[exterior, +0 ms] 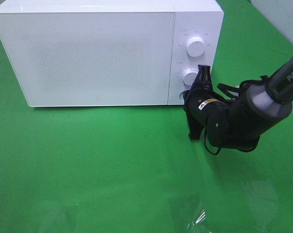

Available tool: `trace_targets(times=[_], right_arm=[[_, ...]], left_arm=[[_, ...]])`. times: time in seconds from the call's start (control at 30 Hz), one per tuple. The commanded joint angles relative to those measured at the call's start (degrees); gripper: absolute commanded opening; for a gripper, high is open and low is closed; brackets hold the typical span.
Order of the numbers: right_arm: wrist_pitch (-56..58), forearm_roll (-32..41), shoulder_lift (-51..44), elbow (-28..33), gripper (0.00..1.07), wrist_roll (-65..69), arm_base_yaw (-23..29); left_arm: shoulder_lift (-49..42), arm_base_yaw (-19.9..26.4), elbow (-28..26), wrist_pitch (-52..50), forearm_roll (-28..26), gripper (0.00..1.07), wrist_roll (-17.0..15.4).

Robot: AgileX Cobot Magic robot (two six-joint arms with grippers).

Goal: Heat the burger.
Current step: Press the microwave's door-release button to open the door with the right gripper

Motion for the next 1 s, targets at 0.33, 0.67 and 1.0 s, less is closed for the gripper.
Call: trace_targets(times=[0.33,0.67,1.0], right_arm=[[-11.2,0.3,-0.3,-1.4,0.0,1.3,-0.6],[-16.1,0.9,0.9,-4.7,0.0,-0.3,-0.6],[-19.4,0.9,5.3,-11.5,0.0,-1.4,-1.3]], left_arm=[[-0.2,0.2,0.1,-0.3,-0.3,0.99,-0.2],[-0.2,0.2,0.1,-0.3,-0.3,0.99,-0.2],[-0.2,0.2,0.1,-0.3,-0.3,0.99,-0.2]])
